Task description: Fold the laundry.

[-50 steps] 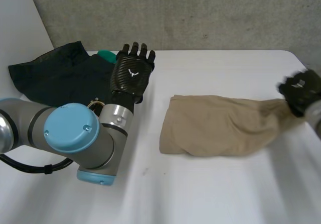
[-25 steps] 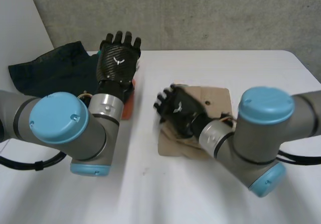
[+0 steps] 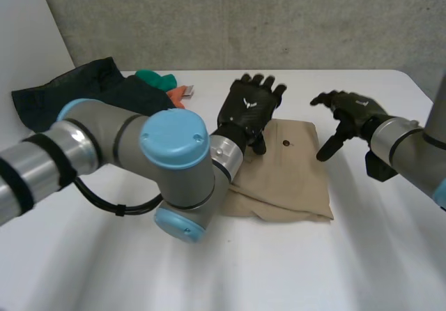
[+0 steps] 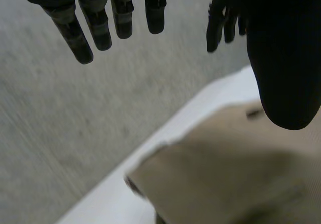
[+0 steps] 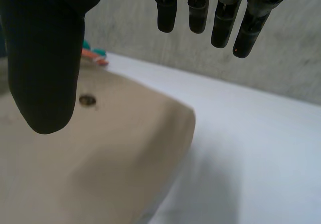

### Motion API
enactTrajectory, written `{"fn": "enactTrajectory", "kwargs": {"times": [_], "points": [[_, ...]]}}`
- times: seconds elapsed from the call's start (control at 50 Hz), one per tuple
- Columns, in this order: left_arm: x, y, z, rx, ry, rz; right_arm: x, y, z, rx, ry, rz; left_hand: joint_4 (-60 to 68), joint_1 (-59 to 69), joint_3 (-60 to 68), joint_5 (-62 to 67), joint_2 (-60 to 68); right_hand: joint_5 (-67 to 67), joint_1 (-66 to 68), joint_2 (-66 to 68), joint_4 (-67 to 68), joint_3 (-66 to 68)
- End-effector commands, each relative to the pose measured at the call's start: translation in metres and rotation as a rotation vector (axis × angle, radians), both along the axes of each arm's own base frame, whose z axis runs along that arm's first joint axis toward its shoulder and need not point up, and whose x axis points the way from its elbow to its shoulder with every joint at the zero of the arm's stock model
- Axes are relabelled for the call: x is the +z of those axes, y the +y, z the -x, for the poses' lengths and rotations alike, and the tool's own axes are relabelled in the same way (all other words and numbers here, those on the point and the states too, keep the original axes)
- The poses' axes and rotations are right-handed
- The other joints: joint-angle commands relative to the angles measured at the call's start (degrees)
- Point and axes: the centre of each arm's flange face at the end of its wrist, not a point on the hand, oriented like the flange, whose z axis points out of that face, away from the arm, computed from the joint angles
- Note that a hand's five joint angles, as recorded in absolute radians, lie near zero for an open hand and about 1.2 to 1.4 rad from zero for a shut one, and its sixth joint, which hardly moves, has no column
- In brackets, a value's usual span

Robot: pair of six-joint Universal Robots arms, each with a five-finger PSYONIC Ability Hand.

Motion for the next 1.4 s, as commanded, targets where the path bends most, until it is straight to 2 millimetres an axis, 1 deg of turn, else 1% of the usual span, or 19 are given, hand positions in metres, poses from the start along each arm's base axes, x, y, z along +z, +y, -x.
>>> {"fn": "enactTrajectory", "kwargs": {"times": [0.02, 0.14, 0.26, 0.34, 0.44, 0.48, 0.5, 0.56, 0.6, 0.64, 0.66, 0.74, 0.78, 0.82, 0.88, 0.96, 1.1, 1.2, 1.4], "points": [[-0.048, -0.015, -0.009, 0.106, -0.180, -0.109, -0.029, -0.009, -0.009, 0.043, 0.041, -0.078, -0.19, 0.46, -0.54, -1.10, -0.10, -3.30, -1.36, -2.49, -3.14, -1.94], [-0.068, -0.008, -0.021, 0.132, -0.331, -0.113, -0.060, -0.011, -0.018, 0.097, 0.138, -0.097, -0.19, 0.46, -0.54, -1.10, -0.10, -3.30, -1.36, -2.49, -3.14, -1.94], [-0.078, -0.003, -0.026, 0.123, -0.386, -0.119, -0.083, -0.013, -0.019, 0.125, 0.272, -0.082, -0.36, 0.30, -0.71, -1.27, -0.27, -3.30, -1.36, -2.49, -3.14, -1.94], [-0.079, -0.003, -0.026, 0.121, -0.389, -0.119, -0.084, -0.012, -0.019, 0.136, 0.318, -0.061, -0.36, 0.30, -0.71, -1.27, -0.27, -3.30, -1.36, -2.49, -3.14, -1.94], [-0.072, -0.003, -0.025, 0.120, -0.376, -0.111, -0.074, -0.006, -0.027, 0.159, 0.328, -0.028, -0.86, -0.21, -1.21, -1.77, -0.77, -3.30, -1.36, -2.49, -3.14, -1.94], [-0.064, -0.003, -0.025, 0.120, -0.360, -0.101, -0.067, -0.003, -0.030, 0.165, 0.323, -0.009, -1.03, -0.37, -1.38, -1.94, -0.94, -3.30, -1.36, -2.49, -3.14, -1.94], [-0.049, -0.003, -0.025, 0.121, -0.331, -0.084, -0.057, -0.002, -0.030, 0.161, 0.313, 0.014, -1.20, -0.54, -1.55, -2.11, -1.11, -3.30, -1.36, -2.49, -3.14, -1.94], [-0.026, -0.004, -0.026, 0.128, -0.290, -0.058, -0.039, -0.001, -0.028, 0.139, 0.292, 0.054, -1.37, -0.71, -1.72, -2.28, -1.28, -3.30, -1.36, -2.49, -3.14, -1.94], [-0.009, -0.006, -0.030, 0.133, -0.254, -0.046, -0.019, 0.000, -0.025, 0.105, 0.259, 0.114, -1.37, -0.71, -1.72, -2.28, -1.28, -3.30, -1.36, -2.49, -3.14, -1.94], [0.002, -0.006, -0.033, 0.125, -0.229, -0.044, -0.010, 0.003, -0.023, 0.082, 0.225, 0.141, -1.37, -0.71, -1.72, -2.28, -1.28, -3.30, -1.36, -2.49, -3.14, -1.94], [0.018, -0.007, -0.038, 0.115, -0.192, -0.037, -0.004, 0.007, -0.020, 0.059, 0.193, 0.159, -1.37, -0.71, -1.72, -2.28, -1.28, -3.30, -1.36, -2.49, -3.14, -1.94], [0.061, 0.002, -0.053, 0.047, -0.086, -0.035, 0.009, 0.020, -0.012, 0.013, 0.123, 0.173, -1.37, -0.71, -1.72, -2.28, -1.28, -3.30, -1.36, -2.49, -3.14, -1.94], [0.074, 0.006, -0.061, 0.010, -0.048, -0.046, 0.010, 0.024, -0.005, -0.012, 0.104, 0.154, -1.37, -0.71, -1.72, -2.28, -1.28, -3.30, -1.36, -2.49, -3.14, -1.94], [0.089, 0.011, -0.072, -0.046, -0.007, -0.055, 0.003, 0.028, 0.010, -0.055, 0.075, 0.097, -1.53, -0.88, -1.89, -2.44, -1.44, -3.30, -1.36, -2.49, -3.14, -1.94], [0.098, 0.016, -0.082, -0.108, 0.026, -0.079, -0.013, 0.034, 0.023, -0.095, 0.026, 0.006, -1.53, -0.88, -1.89, -2.44, -1.44, -3.30, -1.36, -2.49, -3.14, -1.94], [0.104, 0.022, -0.097, -0.183, 0.061, -0.135, -0.033, 0.046, 0.027, -0.101, 0.001, -0.078, -1.37, -0.71, -1.72, -2.28, -1.28, -3.30, -1.36, -2.49, -3.14, -1.94], [0.098, 0.024, -0.108, -0.223, 0.052, -0.213, -0.061, 0.055, 0.023, -0.047, -0.007, -0.142, -0.86, -0.21, -1.22, -1.77, -0.77, -3.30, -1.36, -2.49, -3.14, -1.94], [0.095, 0.028, -0.110, -0.226, 0.034, -0.247, -0.082, 0.051, 0.018, -0.027, -0.018, -0.157, -0.86, -0.21, -1.22, -1.77, -0.77, -3.30, -1.36, -2.49, -3.14, -1.94], [0.101, 0.033, -0.109, -0.235, 0.040, -0.231, -0.097, 0.049, 0.000, 0.022, -0.014, -0.128, -0.86, -0.21, -1.22, -1.77, -0.77, -3.30, -1.36, -2.49, -3.14, -1.94]]}}
